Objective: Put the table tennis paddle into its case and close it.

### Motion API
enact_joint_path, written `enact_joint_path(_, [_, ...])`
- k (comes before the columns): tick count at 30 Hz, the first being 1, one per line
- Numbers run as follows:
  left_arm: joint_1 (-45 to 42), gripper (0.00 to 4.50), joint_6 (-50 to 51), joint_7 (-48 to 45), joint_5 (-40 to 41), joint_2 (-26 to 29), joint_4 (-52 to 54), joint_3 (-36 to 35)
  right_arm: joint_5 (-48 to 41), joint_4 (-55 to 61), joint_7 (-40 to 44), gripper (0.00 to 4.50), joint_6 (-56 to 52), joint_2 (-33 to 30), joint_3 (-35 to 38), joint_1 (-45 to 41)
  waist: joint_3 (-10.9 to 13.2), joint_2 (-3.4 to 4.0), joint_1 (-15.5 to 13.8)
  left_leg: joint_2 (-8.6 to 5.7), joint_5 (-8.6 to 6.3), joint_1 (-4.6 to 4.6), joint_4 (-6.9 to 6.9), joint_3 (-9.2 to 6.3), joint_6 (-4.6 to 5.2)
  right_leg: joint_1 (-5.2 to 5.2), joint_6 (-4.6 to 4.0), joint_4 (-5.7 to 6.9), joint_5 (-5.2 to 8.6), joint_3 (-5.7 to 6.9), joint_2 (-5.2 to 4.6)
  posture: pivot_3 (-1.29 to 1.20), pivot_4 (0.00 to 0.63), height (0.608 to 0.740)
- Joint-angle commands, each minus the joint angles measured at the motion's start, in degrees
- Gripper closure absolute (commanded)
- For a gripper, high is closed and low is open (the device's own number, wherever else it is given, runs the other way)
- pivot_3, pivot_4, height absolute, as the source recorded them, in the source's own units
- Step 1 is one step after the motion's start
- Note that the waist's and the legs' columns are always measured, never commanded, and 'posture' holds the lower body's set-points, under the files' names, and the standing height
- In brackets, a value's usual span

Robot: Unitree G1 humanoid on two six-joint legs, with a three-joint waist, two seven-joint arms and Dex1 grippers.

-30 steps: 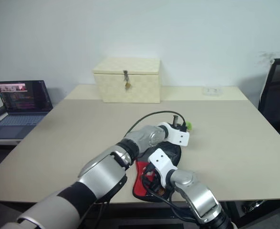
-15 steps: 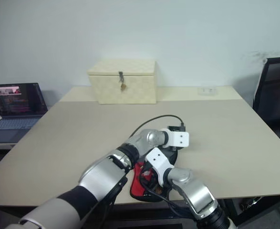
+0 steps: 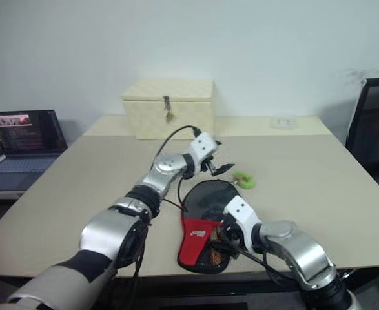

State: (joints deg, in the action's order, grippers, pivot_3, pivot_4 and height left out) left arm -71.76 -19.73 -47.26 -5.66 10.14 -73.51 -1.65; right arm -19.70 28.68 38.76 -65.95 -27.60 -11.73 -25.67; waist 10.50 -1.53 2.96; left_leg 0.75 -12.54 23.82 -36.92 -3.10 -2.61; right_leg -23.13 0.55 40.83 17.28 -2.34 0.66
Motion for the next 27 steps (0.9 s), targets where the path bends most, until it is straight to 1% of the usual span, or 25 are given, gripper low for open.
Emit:
enact_joint_path(1, [4.79,0.01,3.71,-12.13,6.79,1.56,4.22,-3.3,-6.17,4.68,3.42,0.0,-1.47,-2.73,7.09,-3.13,0.0,0.01,0.2,0.01,0.0,-0.01,0.0,0.0,0.0,-0.01,-0.03,0.01,-0.02,0.0,0.0,0.0,0.15,0.74])
enact_joint_path(3, [7.52,0.01,4.82,-15.4,7.34,2.24,6.16,-2.66,-8.0,4.99,4.61,0.0,-1.09,-4.8,8.86,-3.7,0.01,0.01,0.22,0.02,0.0,-0.01,0.01,-0.01,0.0,-0.02,-0.13,0.02,-0.07,0.0,0.02,0.0,0.15,0.74])
enact_joint_path(5, [10.46,0.01,7.46,-18.18,8.52,2.59,8.25,-2.54,-6.83,2.62,5.6,0.0,2.0,-8.75,9.51,-4.15,0.02,-0.01,0.11,0.02,0.0,0.02,0.0,-0.07,0.0,-0.02,-0.16,0.01,-0.08,0.04,0.02,0.0,0.15,0.74])
enact_joint_path(8, [13.18,0.01,8.35,-17.78,7.5,2.86,9.38,-1.22,0.17,-4.53,4.59,0.0,10.82,-13.46,5.8,-5.29,0.03,-0.02,-0.01,-0.01,0.0,0.04,-0.03,-0.02,0.01,-0.01,-0.14,-0.01,-0.08,0.01,-0.01,0.0,0.15,0.74])
enact_joint_path(10, [13.9,0.01,8.64,-16.99,7.27,2.77,9.64,-0.72,3.79,-8.57,3.88,0.0,15.72,-14.41,3.24,-6.33,0.03,-0.02,-0.06,-0.03,0.0,0.02,-0.05,0.0,0.02,-0.01,0.01,0.0,-0.01,-0.01,-0.01,0.0,0.15,0.74])
enact_joint_path(12, [14.48,0.01,8.41,-16.19,6.66,2.67,9.55,0.15,7.68,-14.83,2.28,0.0,21.02,-13.41,1.39,-8.72,0.03,-0.02,0.03,0.0,0.0,0.02,-0.04,-0.02,0.02,-0.01,0.05,0.01,0.01,-0.01,0.01,0.0,0.15,0.74])
enact_joint_path(16, [15.58,0.01,8.56,-15.11,6.12,2.02,9.59,1.47,17.24,-33.26,0.29,0.0,36.45,-10.68,-4.27,-15.89,0.03,-0.02,0.27,0.0,0.0,-0.02,-0.04,0.08,0.02,-0.04,-0.09,0.04,-0.07,-0.1,0.01,0.0,0.15,0.74])
enact_joint_path(20, [16.45,0.01,8.47,-15.24,5.92,1.98,10.54,2.56,23.51,-49.06,-2.67,0.0,48.63,-6.35,-6.77,-21.56,0.03,-0.02,0.23,0.02,0.0,-0.02,-0.01,0.07,0.02,-0.05,-0.16,0.03,-0.11,-0.07,0.01,0.0,0.15,0.74])
enact_joint_path(23, [16.85,0.01,8.94,-15.28,6.24,2.01,11.51,2.85,28.19,-60.73,-6.01,0.0,56.16,-3.3,-8.26,-25.61,0.04,-0.02,0.24,0.02,0.0,0.0,-0.02,0.09,0.02,-0.05,-0.17,0.01,-0.11,-0.09,0.01,0.0,0.15,0.74])
enact_joint_path(27, [17.37,0.01,9.49,-15.42,6.5,2.25,12.81,3.15,31.84,-72.24,-7.71,0.0,63.49,0.23,-9.4,-29.75,0.03,-0.02,0.24,0.02,0.0,-0.01,-0.02,0.08,0.02,-0.05,-0.17,0.02,-0.11,-0.09,-0.01,0.0,0.15,0.74])
